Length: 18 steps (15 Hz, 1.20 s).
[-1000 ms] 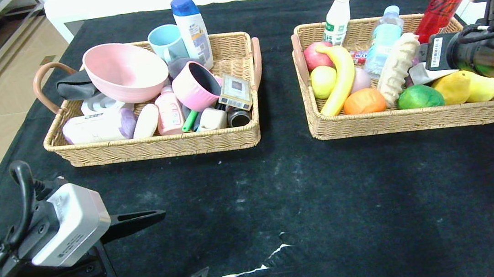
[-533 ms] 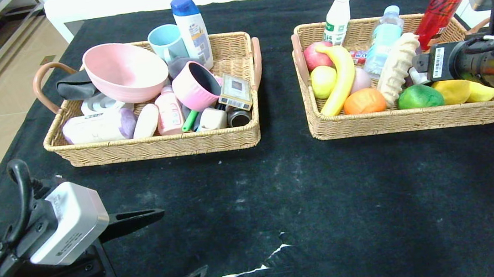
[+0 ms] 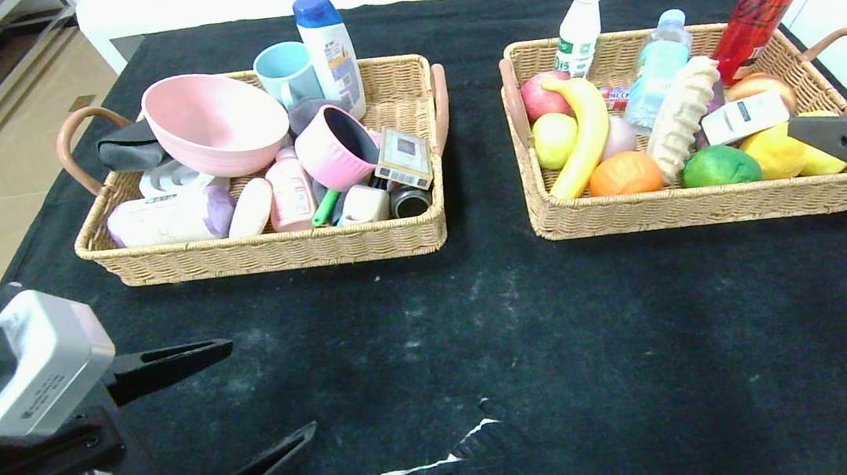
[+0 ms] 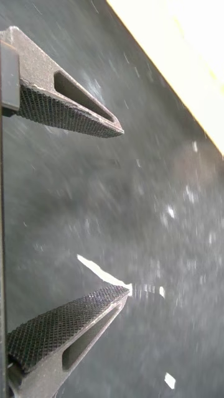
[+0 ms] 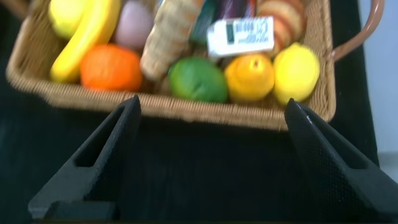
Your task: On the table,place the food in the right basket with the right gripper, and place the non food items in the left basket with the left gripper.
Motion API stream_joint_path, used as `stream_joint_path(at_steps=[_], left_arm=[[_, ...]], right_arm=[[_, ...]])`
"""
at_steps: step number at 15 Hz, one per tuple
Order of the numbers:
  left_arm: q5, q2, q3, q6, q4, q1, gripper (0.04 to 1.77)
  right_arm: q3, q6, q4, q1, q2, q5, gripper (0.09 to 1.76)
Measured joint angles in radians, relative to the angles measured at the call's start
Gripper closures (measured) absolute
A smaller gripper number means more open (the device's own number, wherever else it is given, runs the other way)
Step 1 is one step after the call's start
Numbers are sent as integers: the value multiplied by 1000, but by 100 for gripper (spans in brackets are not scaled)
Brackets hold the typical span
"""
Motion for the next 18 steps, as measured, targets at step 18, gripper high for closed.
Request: stream_joint_path(at_steps=[18], left_arm=[[31, -721, -101, -85, 610, 362, 9]], right_arm=[[141, -115, 676, -244, -923, 553, 15]])
